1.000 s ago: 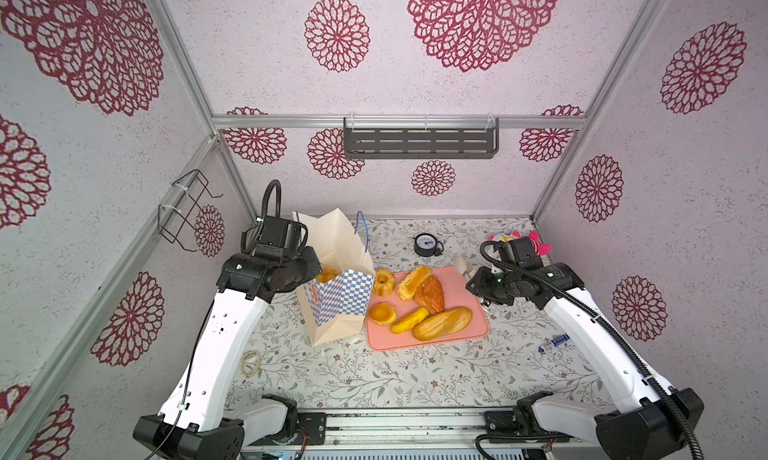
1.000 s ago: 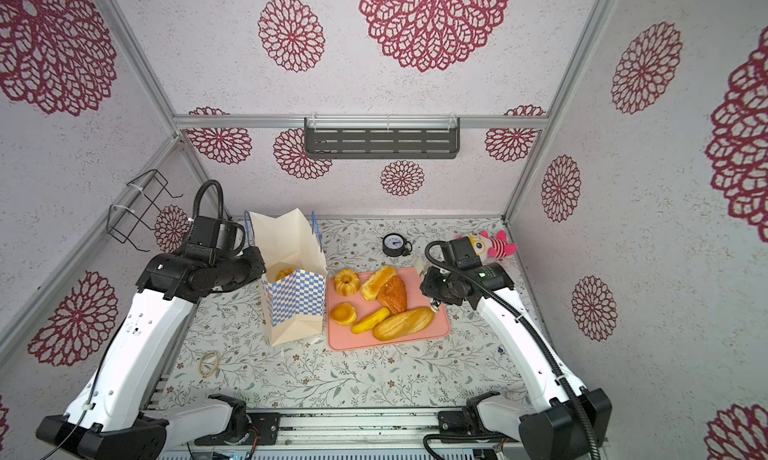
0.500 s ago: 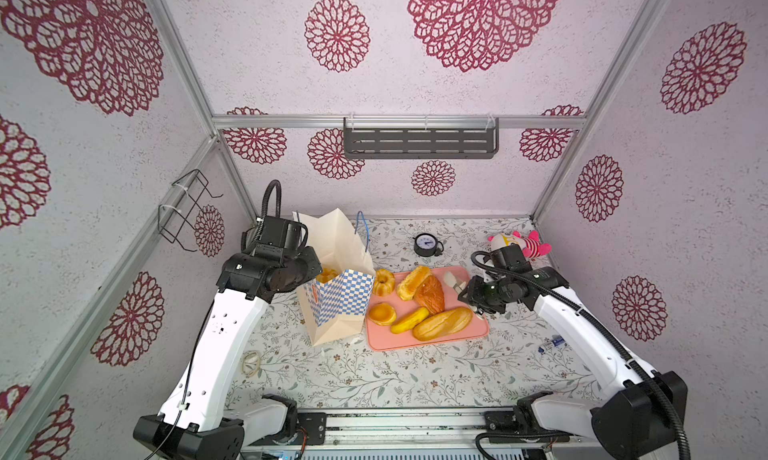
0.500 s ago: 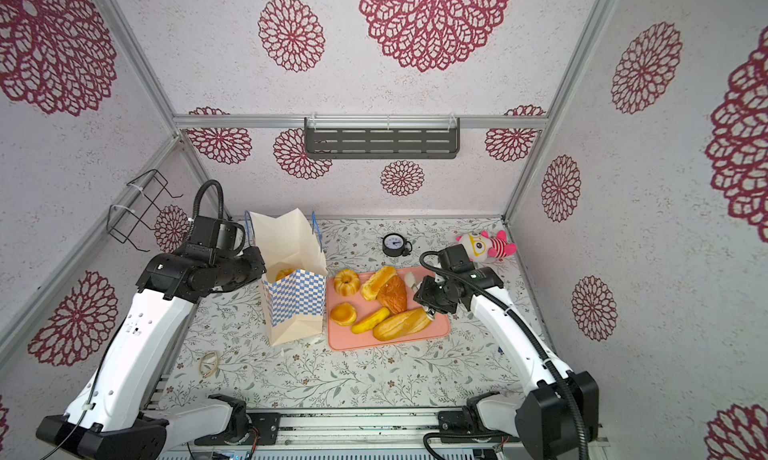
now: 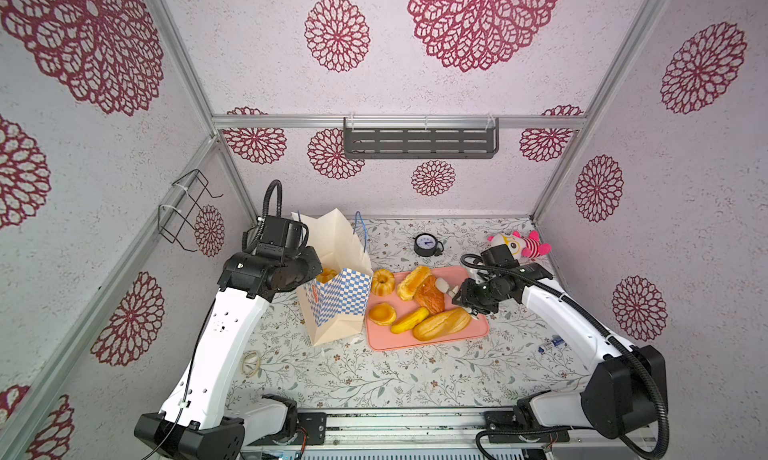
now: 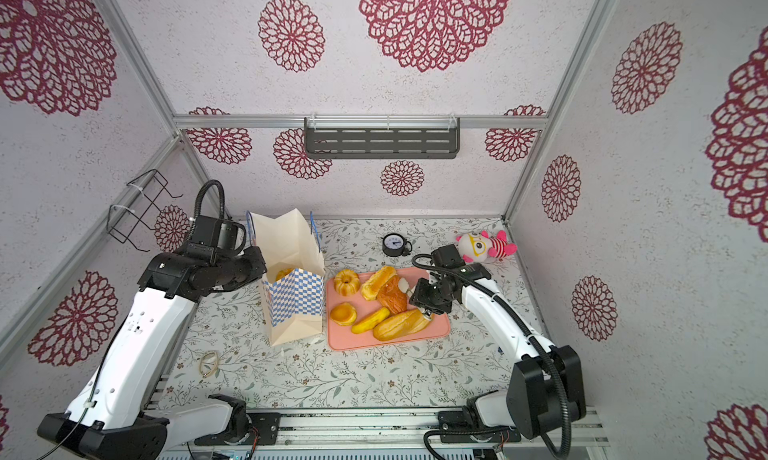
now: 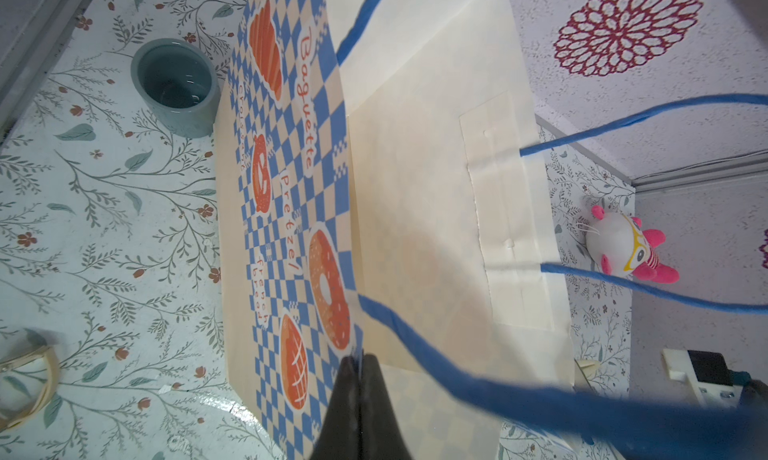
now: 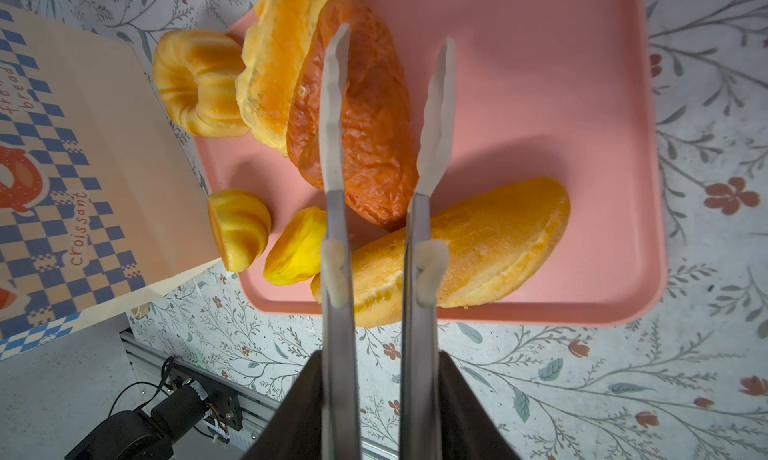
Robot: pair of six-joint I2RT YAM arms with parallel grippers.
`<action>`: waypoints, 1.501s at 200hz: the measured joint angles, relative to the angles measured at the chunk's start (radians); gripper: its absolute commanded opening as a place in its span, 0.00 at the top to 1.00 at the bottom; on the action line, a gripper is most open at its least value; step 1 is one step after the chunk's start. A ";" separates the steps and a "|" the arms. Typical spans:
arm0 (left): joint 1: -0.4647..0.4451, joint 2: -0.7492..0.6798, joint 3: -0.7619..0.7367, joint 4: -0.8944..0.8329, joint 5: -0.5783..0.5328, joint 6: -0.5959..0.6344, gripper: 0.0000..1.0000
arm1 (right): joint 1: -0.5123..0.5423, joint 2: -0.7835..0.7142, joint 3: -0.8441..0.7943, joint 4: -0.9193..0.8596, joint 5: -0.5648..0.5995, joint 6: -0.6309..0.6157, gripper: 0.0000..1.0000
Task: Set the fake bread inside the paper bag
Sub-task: 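Lower the tongs onto the brown croissant and pinch it, then lift the croissant with the tongs and carry it over the bag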
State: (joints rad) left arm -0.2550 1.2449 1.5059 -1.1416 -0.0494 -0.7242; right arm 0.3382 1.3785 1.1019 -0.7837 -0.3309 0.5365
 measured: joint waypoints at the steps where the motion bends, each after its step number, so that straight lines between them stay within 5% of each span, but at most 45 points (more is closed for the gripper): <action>1: 0.000 0.000 0.000 0.000 0.000 0.000 1.00 | 0.000 0.000 0.000 0.000 0.000 0.000 0.57; 133: 0.000 0.001 0.000 0.000 -0.001 -0.001 1.00 | 0.000 0.037 0.020 0.019 -0.060 -0.039 0.58; 300: 0.000 0.009 0.000 0.000 -0.003 -0.001 1.00 | -0.003 -0.021 0.040 -0.019 -0.027 -0.039 0.99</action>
State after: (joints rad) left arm -0.2550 1.2541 1.5055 -1.1416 -0.0525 -0.7250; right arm 0.3347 1.3575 1.1423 -0.8028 -0.3580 0.4976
